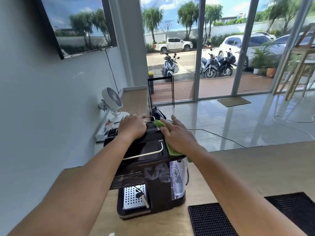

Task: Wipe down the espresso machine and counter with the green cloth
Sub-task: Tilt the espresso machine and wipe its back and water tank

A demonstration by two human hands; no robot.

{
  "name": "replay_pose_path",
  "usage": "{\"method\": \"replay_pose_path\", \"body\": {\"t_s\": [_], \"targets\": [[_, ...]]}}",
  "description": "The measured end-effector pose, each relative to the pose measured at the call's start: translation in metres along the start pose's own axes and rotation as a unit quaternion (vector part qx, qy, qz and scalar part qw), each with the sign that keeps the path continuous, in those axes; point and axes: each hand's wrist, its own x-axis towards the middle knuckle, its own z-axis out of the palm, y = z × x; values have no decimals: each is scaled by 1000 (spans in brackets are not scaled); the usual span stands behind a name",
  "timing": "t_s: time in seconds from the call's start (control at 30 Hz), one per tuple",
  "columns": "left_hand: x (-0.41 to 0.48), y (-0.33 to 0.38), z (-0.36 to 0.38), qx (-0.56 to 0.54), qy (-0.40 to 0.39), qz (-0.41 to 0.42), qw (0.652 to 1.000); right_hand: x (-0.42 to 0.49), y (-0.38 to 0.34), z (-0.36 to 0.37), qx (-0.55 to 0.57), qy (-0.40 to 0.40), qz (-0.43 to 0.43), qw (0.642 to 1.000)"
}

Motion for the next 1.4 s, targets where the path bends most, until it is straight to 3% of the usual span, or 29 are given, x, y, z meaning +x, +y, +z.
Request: {"method": "replay_pose_path", "body": {"t_s": [0.17, 0.3, 0.63, 0.83, 1.07, 1.2, 1.3, 1.4], "targets": [[-1, -2, 1, 15, -7, 2, 1000, 67, -11, -8, -19, -94, 58, 994], [0, -2, 2, 20, -5, 2, 1000, 84, -20, -4, -25, -111, 76, 991], [2, -4, 7, 25, -18, 0, 1000, -36, -9, 11, -58, 3, 20, 998], [2, -1, 3, 27, -53, -12, 998, -89, 8, 23, 31, 40, -31, 998], [9, 29, 7, 39, -74, -1, 997, -11, 3, -1, 54, 4, 9, 999], [6, 32, 13, 46, -46, -3, 998, 43, 0, -9, 44, -56, -18, 997], [4, 34, 11, 48, -37, 7, 998, 63, -4, -17, 141, -86, -10, 986], [-1, 37, 9, 56, -45, 19, 997, 69, 11, -17, 330, -40, 76, 940]]}}
